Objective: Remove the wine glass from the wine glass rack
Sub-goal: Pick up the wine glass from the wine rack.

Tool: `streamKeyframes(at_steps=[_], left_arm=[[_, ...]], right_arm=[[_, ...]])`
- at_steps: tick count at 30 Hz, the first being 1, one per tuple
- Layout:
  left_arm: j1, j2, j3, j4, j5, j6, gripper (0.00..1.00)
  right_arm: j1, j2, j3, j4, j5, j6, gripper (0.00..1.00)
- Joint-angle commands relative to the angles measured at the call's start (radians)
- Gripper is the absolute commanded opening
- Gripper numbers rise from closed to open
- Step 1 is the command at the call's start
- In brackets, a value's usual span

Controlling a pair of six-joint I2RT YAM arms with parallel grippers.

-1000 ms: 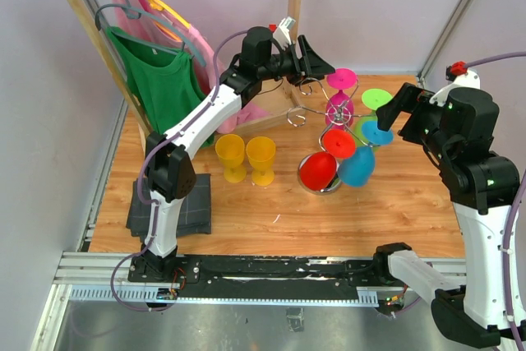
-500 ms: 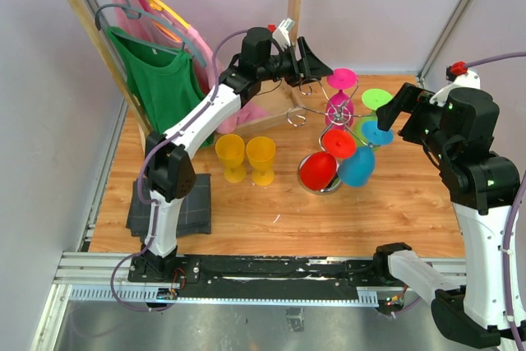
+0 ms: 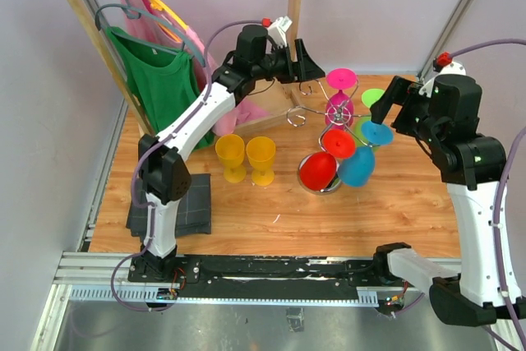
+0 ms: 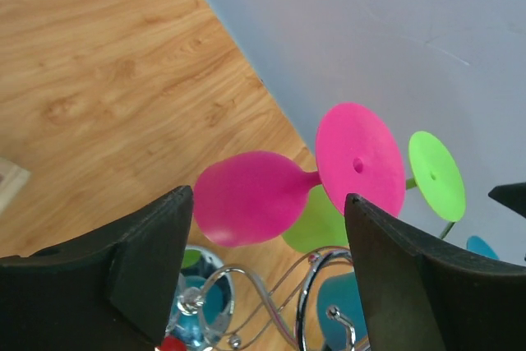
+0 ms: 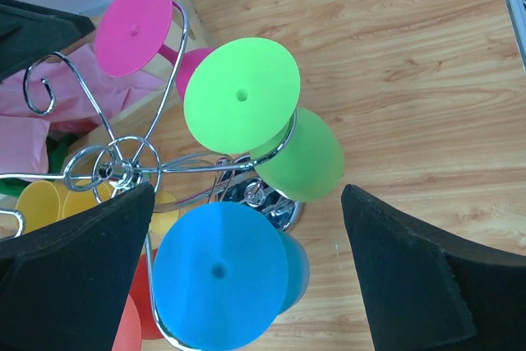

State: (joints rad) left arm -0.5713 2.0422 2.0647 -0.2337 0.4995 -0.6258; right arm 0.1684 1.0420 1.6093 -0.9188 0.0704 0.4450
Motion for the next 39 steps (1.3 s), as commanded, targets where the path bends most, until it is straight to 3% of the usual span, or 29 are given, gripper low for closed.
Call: streamKeyframes(at_steps=[1,8,18,30,33,36,39], left_arm=[[0.004,-0.091,0.03,-0.012,-0.045,0.142,0.8],[0.004,-0.137,0.005,-0.006,-0.039,0.197,0.86],[-0.006,-0.197,-0.03,-0.013,0.001,0.314,0.89],[-0.036,-0.305,-0.083,0.005,-0.043,0.437,0.88],[-0.039,-0.325,-0.087,0.009,-0.068,0.452,0.88],[-0.05,-0.35,-0.113,0.026,-0.087,0.478,0.88],[-0.057,-0.368,-0.133,0.03,-0.094,0.486,0.88]], right_arm=[[-0.05,0.014,0.052,-0.019,-0.018,0.004,0.98],[-0.142,0.014,0.048,-0.028,-0.094,0.005,0.98],[-0.162,-0.031,0.075,-0.098,-0.103,0.024,0.98],[-0.162,-0.067,0.343,-0.442,-0.205,0.126,0.99],[-0.162,-0.14,0.264,-0.442,-0.29,0.245,0.99],[-0.162,-0.262,0.059,-0.392,-0.359,0.356,0.99],[-0.162,-0.365,-0.085,-0.332,-0.398,0.446,0.92]])
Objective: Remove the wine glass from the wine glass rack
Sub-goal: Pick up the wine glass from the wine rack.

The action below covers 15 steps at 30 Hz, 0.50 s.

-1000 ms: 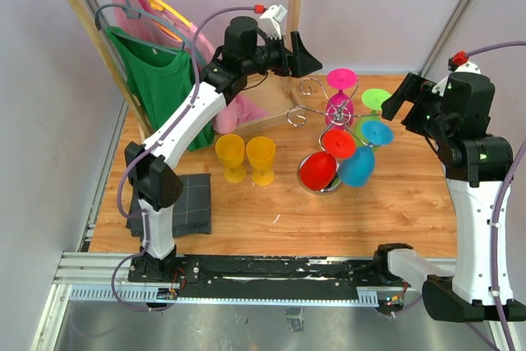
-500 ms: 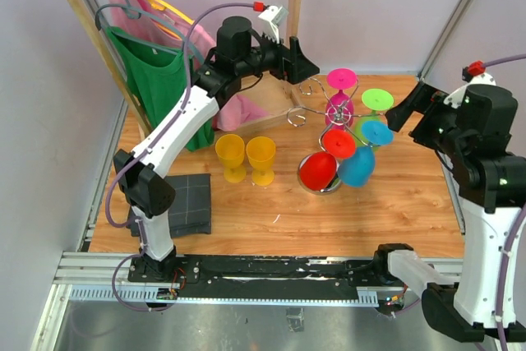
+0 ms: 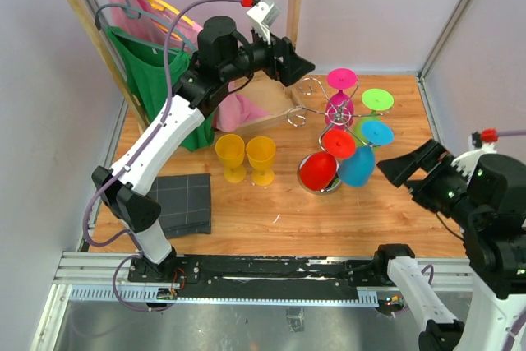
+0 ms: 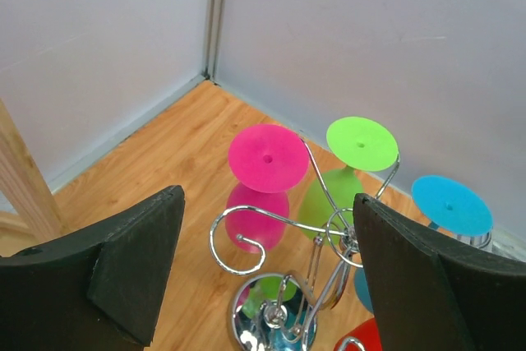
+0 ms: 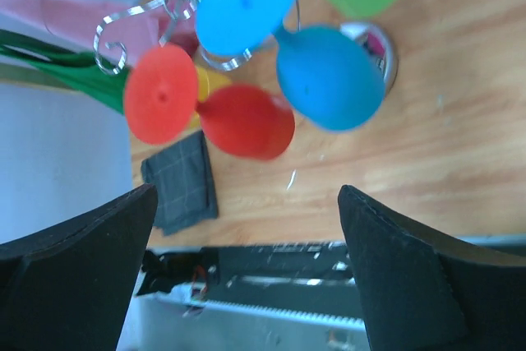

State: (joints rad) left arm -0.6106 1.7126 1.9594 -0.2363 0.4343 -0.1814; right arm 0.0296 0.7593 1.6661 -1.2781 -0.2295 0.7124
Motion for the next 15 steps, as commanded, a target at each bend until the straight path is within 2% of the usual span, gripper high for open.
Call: streamKeyframes(at_steps=[1,15], left_arm=[[-0.02,-0.042,-0.031,0.031,-0.029,0.04,0.88],[-0.027,-0.056,-0.022,0.032,-0.05,0.0,0.88]], right_arm=[[-0.023,-0.102,-0.171,0.049,-0.109,0.2,0.91],[-0.023,-0.145,-0.347,0.311,-0.261,0.407,0.76]])
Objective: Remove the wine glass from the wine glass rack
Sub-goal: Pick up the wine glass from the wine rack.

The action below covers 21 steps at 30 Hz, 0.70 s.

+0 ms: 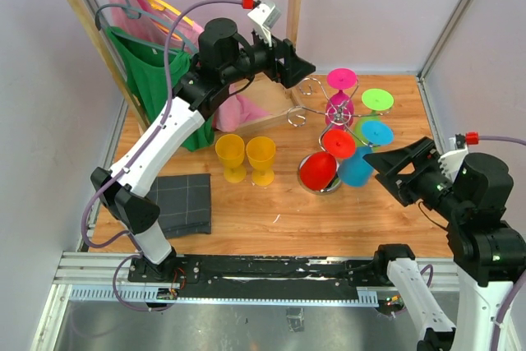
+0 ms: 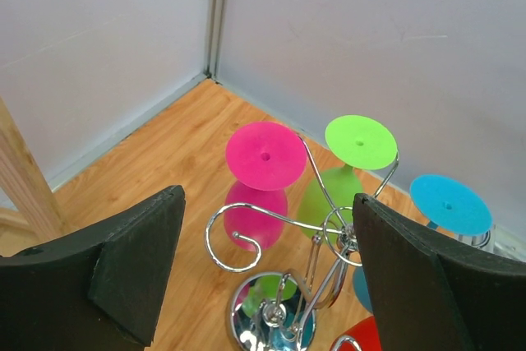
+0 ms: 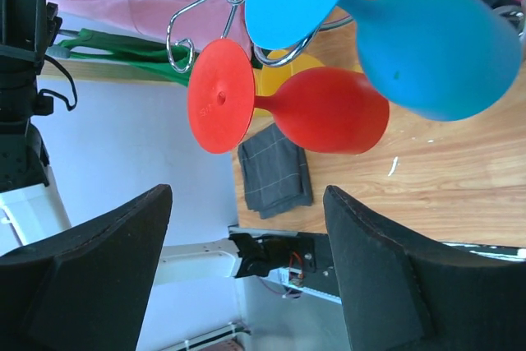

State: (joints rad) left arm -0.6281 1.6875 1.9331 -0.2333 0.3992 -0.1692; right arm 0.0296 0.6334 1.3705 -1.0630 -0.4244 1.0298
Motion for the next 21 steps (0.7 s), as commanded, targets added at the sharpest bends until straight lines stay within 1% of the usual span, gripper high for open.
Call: streamKeyframes(at_steps=[1,8,16,21], left_arm=[[-0.011,-0.032,0.005,0.029,-0.017,-0.012,0.88],[-0.018,-0.029,0.013,0.031,-0.023,-0.016,0.88],[-0.028,-0.007,0.042,0.018,-0.023,-0.021,0.88],[-0.032,0.0,0.049,0.011,-0.026,-0.024,0.88]], right_arm=[[-0.023,-0.024,-0.064,0.107,-0.069,0.098,0.75],[-0.023,-0.061,-0.165,0.202,-0.081,0.166,0.68],[-0.023,-0.031,-0.199,0.288,-0.1,0.182,0.62],[-0.022,-0.01,-0.213,0.315,-0.118,0.177,0.59]])
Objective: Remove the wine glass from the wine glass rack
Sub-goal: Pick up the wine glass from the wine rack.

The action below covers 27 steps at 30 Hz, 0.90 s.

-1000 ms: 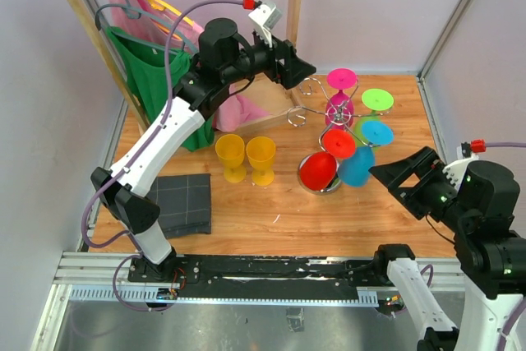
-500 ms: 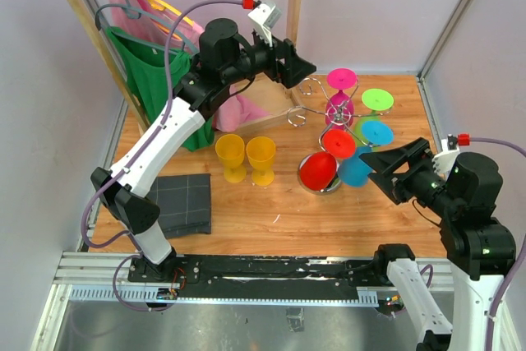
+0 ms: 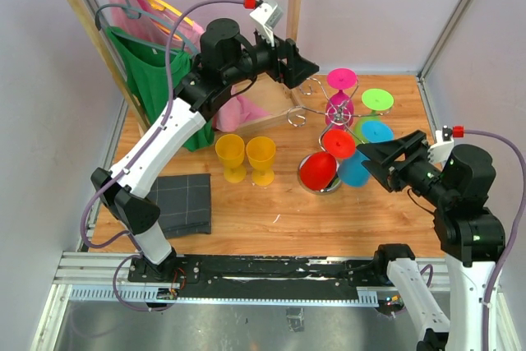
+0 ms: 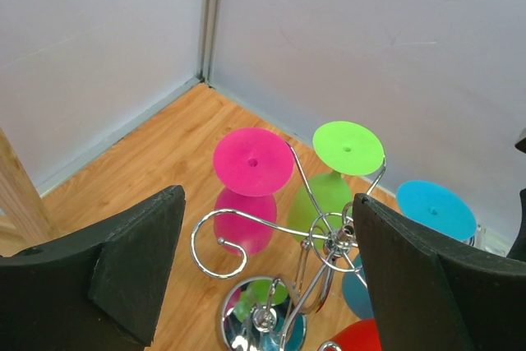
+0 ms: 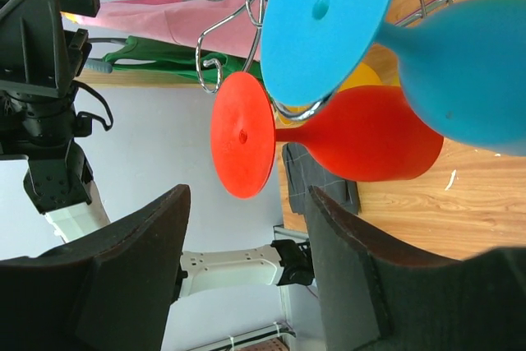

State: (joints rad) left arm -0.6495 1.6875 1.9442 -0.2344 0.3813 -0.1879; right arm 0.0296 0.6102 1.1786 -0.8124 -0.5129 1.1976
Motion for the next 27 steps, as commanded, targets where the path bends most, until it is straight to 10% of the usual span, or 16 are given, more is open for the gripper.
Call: streamKeyframes(at_steps=[1,27], left_arm=[[-0.012,0.0,0.039,0.012,-0.008,-0.007,0.88],[-0.03,0.019,0.059,0.006,-0.014,-0.001,0.88]], right_arm=[[-0.022,0.012,-0.028,0.073,-0.033,0.013,0.59],[-0.008,0.042,-0.104,0.186,-0.075,0.033,0.39]])
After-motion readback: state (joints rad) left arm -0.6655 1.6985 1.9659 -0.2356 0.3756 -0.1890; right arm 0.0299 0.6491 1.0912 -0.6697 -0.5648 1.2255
